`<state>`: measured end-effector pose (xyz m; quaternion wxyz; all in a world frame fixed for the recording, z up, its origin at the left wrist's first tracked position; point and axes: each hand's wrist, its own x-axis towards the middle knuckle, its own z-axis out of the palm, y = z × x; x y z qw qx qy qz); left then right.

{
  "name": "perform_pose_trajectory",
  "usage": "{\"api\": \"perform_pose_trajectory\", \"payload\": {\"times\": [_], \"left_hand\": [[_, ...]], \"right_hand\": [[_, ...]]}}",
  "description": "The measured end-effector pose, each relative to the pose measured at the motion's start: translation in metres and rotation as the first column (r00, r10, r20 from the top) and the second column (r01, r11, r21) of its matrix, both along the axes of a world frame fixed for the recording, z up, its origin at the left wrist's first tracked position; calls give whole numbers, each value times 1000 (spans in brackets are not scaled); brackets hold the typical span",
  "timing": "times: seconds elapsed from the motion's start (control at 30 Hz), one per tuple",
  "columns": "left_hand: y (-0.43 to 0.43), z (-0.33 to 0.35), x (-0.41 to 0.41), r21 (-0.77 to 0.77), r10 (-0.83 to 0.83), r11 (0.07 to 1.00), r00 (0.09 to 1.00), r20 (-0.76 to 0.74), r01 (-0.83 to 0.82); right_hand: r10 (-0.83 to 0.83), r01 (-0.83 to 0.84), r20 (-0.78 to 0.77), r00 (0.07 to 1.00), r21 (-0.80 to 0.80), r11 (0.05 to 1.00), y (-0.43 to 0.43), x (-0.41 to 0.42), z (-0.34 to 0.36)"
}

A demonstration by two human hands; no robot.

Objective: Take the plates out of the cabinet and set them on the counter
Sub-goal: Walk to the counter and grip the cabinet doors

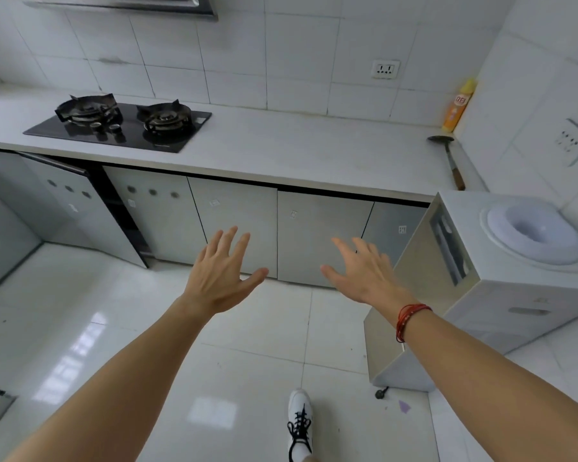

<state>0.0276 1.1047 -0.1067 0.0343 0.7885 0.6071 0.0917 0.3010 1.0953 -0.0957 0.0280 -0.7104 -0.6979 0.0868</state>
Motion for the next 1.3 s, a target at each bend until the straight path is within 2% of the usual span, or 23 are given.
{"api": "perform_pose_trajectory", "payload": {"times": [0.3, 0.53, 1.1, 1.3], "left_hand": [[141, -7, 20, -44, 36, 998, 999, -13, -36], [213, -23, 25, -100, 34, 994, 998, -44, -39], [354, -66, -10, -207, -76, 976, 997, -16, 71], [380, -84, -16, -261, -99, 961, 995, -9, 94]], "right_hand": [[16, -16, -15, 1000, -60, 998, 148, 21, -18], [20, -24, -28, 999, -144, 989, 221, 27, -33], [-114, 115, 18, 993, -228, 967, 322, -5, -58], [-150, 147, 10, 989, -273, 951, 343, -18, -77]]}}
